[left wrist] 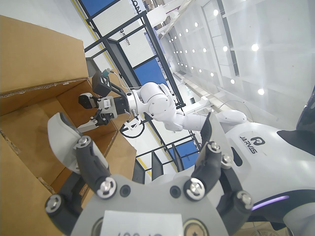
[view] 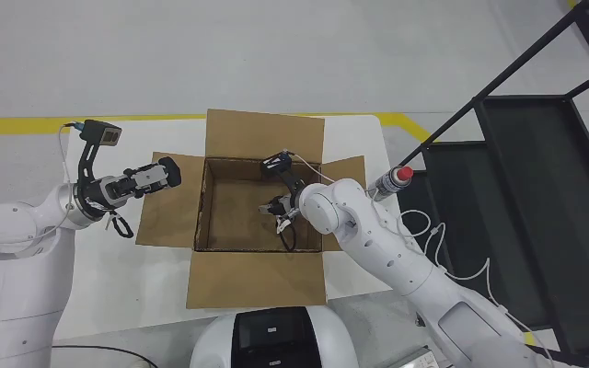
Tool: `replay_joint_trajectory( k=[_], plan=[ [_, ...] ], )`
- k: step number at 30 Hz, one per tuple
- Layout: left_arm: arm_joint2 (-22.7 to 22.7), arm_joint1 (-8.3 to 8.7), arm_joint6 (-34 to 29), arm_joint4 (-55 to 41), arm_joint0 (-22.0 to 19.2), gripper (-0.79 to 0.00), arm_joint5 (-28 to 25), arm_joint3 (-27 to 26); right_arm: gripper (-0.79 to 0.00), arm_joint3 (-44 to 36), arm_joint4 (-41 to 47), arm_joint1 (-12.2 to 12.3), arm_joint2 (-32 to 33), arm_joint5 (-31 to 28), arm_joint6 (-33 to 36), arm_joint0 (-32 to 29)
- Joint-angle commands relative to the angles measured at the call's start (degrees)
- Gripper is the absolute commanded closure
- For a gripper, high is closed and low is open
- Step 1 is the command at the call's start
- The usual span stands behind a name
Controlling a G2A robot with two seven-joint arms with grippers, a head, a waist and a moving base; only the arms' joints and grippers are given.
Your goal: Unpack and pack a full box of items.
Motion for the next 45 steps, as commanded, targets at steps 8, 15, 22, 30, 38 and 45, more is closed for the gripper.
replay_joint_trajectory(
  k=[8,15,22,30,38,45],
  plan=[
    [0.0,0.0,0.0,0.0,0.0,-0.785,0.0,0.0,-0.785,0.0,0.0,0.0,0.0,0.0,0.0,0.0],
    [0.0,0.0,0.0,0.0,0.0,-0.785,0.0,0.0,-0.785,1.77,0.67,-0.28,-0.97,-0.96,-1.58,-1.29],
    [0.0,0.0,0.0,0.0,0.0,-0.785,0.0,0.0,-0.785,6.61,-1.05,-2.1,-5.85,-2.34,0.72,3.08],
    [0.0,0.0,0.0,0.0,0.0,-0.785,0.0,0.0,-0.742,13.22,-1.74,-4.14,-9.39,-3.22,2.85,6.93],
    [0.0,0.0,0.0,0.0,0.0,-0.785,0.0,0.0,-0.702,16.24,-1.44,-4.64,-9.23,-4.22,3.6,6.59],
    [0.0,0.0,0.0,0.0,0.0,-0.785,0.0,0.0,-0.686,18.4,-1.62,-4.55,-8.26,-5.89,3.67,5.67]
  ],
)
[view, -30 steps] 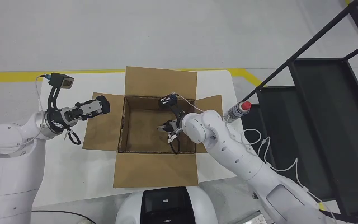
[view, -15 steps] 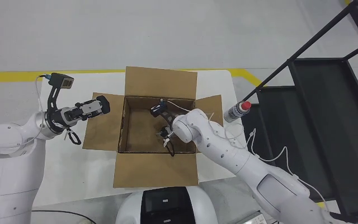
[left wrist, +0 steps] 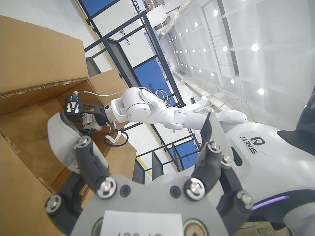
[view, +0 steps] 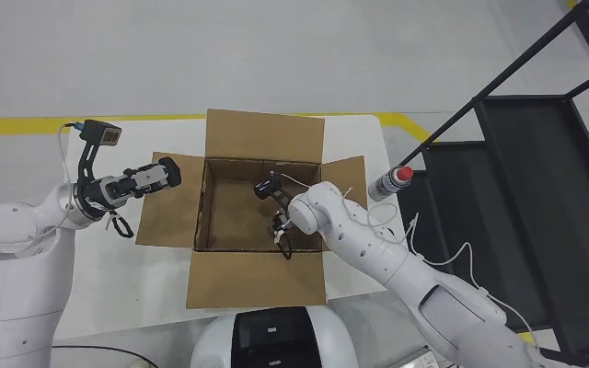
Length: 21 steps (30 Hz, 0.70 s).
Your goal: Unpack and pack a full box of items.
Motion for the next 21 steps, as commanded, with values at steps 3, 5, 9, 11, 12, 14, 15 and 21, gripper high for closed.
replay_joint_trajectory(
  k=[3,5,9,11,12,14,15,21],
  plan=[
    [0.0,0.0,0.0,0.0,0.0,-0.785,0.0,0.0,-0.631,0.63,-0.36,-0.03,0.27,-0.8,-0.41,-0.42],
    [0.0,0.0,0.0,0.0,0.0,-0.785,0.0,0.0,-0.499,0.99,-0.18,-0.09,0.52,-1.11,-0.76,-0.48],
    [0.0,0.0,0.0,0.0,0.0,-0.785,0.0,0.0,-0.44,1.53,-0.12,-0.29,0.79,-1.37,-1.25,-0.44],
    [0.0,0.0,0.0,0.0,0.0,-0.785,0.0,0.0,-0.422,1.72,-0.25,-0.39,0.86,-1.51,-1.33,-0.36],
    [0.0,0.0,0.0,0.0,0.0,-0.785,0.0,0.0,-0.397,1.89,-0.48,-0.45,0.82,-1.6,-1.45,-0.27],
    [0.0,0.0,0.0,0.0,0.0,-0.785,0.0,0.0,-0.397,2.17,-0.54,-0.62,0.73,-1.77,-1.63,-0.13],
    [0.0,0.0,0.0,0.0,0.0,-0.785,0.0,0.0,-0.419,2.33,-0.6,-0.71,0.71,-1.72,-1.69,0.01],
    [0.0,0.0,0.0,0.0,0.0,-0.785,0.0,0.0,-0.428,3.45,-1.31,-1.28,0.35,-1.6,-1.98,0.66]
  ],
)
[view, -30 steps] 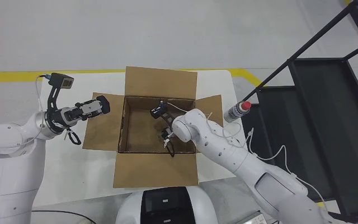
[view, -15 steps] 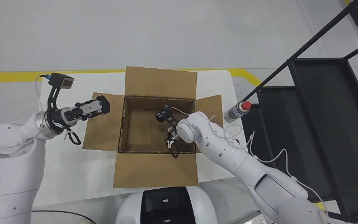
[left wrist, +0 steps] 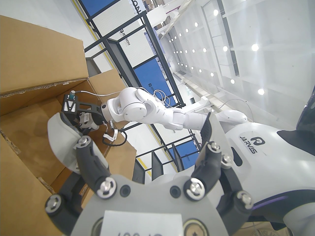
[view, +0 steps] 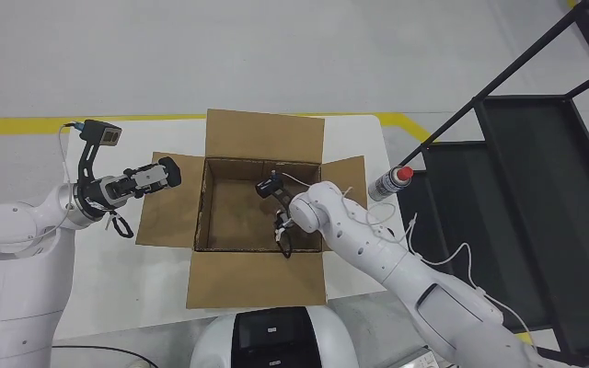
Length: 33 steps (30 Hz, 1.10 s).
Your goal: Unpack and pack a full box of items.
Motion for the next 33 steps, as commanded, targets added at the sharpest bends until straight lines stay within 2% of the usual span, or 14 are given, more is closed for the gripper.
replay_joint_trajectory(
  k=[1,2,4,8,14,16,17,18,27,33],
  plan=[
    [0.0,0.0,0.0,0.0,0.0,-0.785,0.0,0.0,-0.397,0.47,-0.41,-0.17,-0.24,-0.19,0.13,0.22],
    [0.0,0.0,0.0,0.0,0.0,-0.785,0.0,0.0,-0.376,0.64,-0.4,-0.27,-0.27,-0.21,0.13,0.32],
    [0.0,0.0,0.0,0.0,0.0,-0.785,0.0,0.0,-0.277,0.93,-0.45,-0.44,-0.3,-0.26,-0.04,0.42],
    [0.0,0.0,0.0,0.0,0.0,-0.785,0.0,0.0,-0.197,1.67,-0.38,-0.72,-0.16,-0.08,-0.19,0.51],
    [0.0,0.0,0.0,0.0,0.0,-0.785,0.0,0.0,-0.237,2.01,-0.86,-1.06,-0.25,0.1,0.04,0.27],
    [0.0,0.0,0.0,0.0,0.0,-0.785,0.0,0.0,-0.179,1.97,-1.11,-1.16,-0.24,0.06,0.18,0.3],
    [0.0,0.0,0.0,0.0,0.0,-0.785,0.0,0.0,-0.049,1.85,-1.21,-1.21,-0.23,0.07,0.3,0.33],
    [0.0,0.0,0.0,0.0,0.0,-0.785,0.0,0.0,0.0,1.7,-1.5,-1.25,-0.23,0.12,0.42,0.4],
    [0.0,0.0,0.0,0.0,0.0,-0.785,0.0,0.0,0.0,-2.61,-3.32,-1.01,0.95,-0.72,2.06,-0.12],
    [0.0,0.0,0.0,0.0,0.0,-0.785,0.0,0.0,0.0,-13.05,-4.82,0.59,4.41,-4.09,5.84,-2.63]
  ],
)
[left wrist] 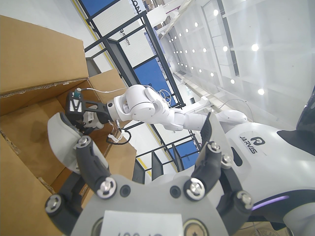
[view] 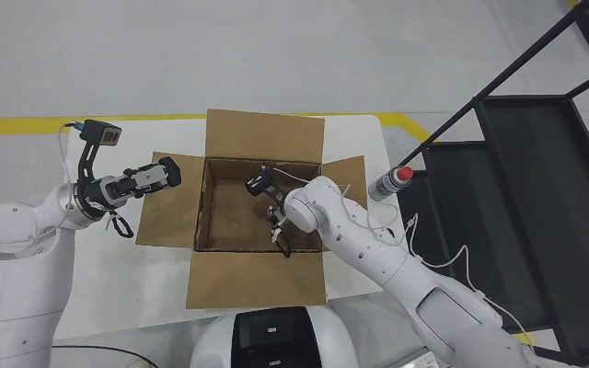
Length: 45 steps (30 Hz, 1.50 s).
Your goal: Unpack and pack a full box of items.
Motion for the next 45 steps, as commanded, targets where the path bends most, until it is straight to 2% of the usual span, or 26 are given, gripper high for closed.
replay_joint_trajectory(
  k=[1,7,12,45],
  plan=[
    [0.0,0.0,0.0,0.0,0.0,-0.785,0.0,0.0,0.0,-4.83,-0.13,0.72,1.89,-1.28,1.17,-1.31],
    [0.0,0.0,0.0,0.0,0.0,-0.785,0.0,0.0,0.0,-16.32,-0.13,2.82,7.91,-6.17,4.99,-5.34],
    [0.0,0.0,0.0,0.0,0.0,-0.785,0.0,0.0,0.0,-19.26,4.41,4.17,12.37,-14.64,6.97,-7.47],
    [0.0,0.0,0.0,0.0,0.0,-0.785,0.0,0.0,0.0,-19.26,4.41,4.17,12.37,-14.64,6.97,-7.47]
  ],
)
